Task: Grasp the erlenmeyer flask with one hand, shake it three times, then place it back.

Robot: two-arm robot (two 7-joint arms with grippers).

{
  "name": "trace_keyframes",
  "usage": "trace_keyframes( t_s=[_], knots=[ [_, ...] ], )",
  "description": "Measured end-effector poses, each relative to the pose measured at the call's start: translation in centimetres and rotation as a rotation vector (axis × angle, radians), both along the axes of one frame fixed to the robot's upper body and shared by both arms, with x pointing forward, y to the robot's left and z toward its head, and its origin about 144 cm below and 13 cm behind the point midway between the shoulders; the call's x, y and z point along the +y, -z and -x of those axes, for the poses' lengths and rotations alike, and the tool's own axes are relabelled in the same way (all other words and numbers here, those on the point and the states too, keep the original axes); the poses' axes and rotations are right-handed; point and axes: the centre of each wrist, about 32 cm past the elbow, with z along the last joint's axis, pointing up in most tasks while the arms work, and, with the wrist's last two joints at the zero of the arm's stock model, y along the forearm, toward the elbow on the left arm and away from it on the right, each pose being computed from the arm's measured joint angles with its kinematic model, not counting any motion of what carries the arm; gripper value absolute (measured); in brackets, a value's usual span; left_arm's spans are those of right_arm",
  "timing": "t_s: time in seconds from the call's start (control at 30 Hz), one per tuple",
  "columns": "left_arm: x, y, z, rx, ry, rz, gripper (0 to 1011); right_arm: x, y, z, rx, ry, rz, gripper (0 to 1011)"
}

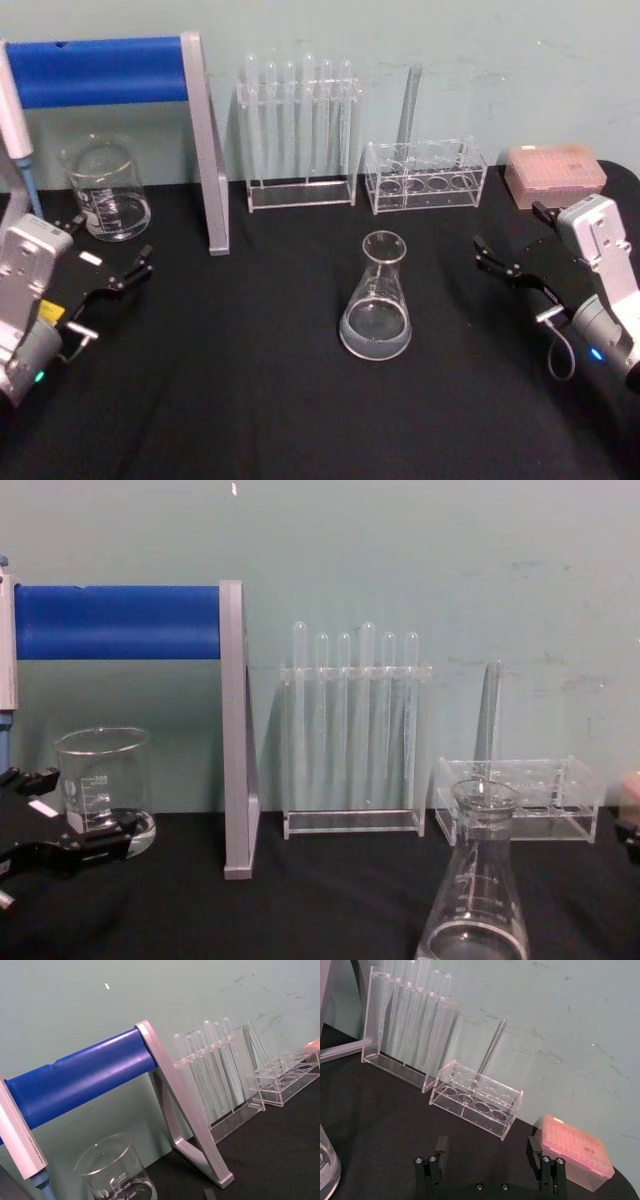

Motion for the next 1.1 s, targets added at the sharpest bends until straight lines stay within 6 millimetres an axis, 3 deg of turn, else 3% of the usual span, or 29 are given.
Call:
trace_keyframes(
  t_s=[1.1],
  knots=[
    [0.0,0.0,0.0,0.0,0.0,0.0,1001,-0.1,-0.07,0.05,0.001,-0.008,-0.003,1002]
  ],
)
